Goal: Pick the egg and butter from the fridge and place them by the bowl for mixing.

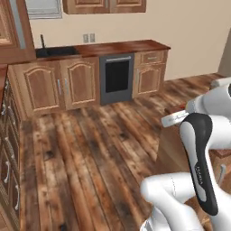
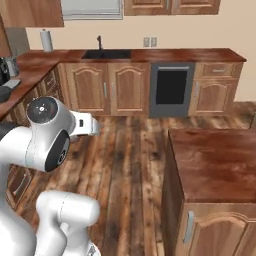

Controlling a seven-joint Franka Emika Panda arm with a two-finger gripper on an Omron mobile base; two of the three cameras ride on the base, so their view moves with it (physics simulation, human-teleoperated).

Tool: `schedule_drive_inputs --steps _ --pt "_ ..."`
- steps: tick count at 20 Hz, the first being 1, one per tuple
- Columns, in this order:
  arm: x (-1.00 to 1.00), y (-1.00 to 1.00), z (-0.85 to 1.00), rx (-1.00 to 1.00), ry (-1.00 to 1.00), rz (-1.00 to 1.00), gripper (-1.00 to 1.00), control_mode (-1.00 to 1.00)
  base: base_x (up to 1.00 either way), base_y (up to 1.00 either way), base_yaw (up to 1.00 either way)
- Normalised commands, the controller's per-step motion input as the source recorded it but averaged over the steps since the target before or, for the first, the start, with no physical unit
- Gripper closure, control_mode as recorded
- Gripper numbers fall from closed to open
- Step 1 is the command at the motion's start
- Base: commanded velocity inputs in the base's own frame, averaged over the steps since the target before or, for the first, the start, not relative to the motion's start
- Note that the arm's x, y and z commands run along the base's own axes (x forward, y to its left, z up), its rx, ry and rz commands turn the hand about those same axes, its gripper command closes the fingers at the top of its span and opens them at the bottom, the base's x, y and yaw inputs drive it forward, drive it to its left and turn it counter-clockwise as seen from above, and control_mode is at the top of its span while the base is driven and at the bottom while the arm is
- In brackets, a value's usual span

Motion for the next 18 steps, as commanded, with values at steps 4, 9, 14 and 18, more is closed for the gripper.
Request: schedule_drive_inputs --steps 4,9,14,18 --pt "0.0 0.0 0.0 0.0 0.0 0.0 1.0 1.0 0.41 -0.09 0.24" --pt "0.0 0.0 0.0 0.0 0.0 0.0 1.0 1.0 1.0 0.0 0.13" --pt "0.0 0.0 0.0 0.0 0.0 0.0 1.0 1.0 1.0 0.0 0.22" --pt "0.0 0.0 0.0 0.0 0.0 0.0 1.0 1.0 1.0 -0.07 0.47"
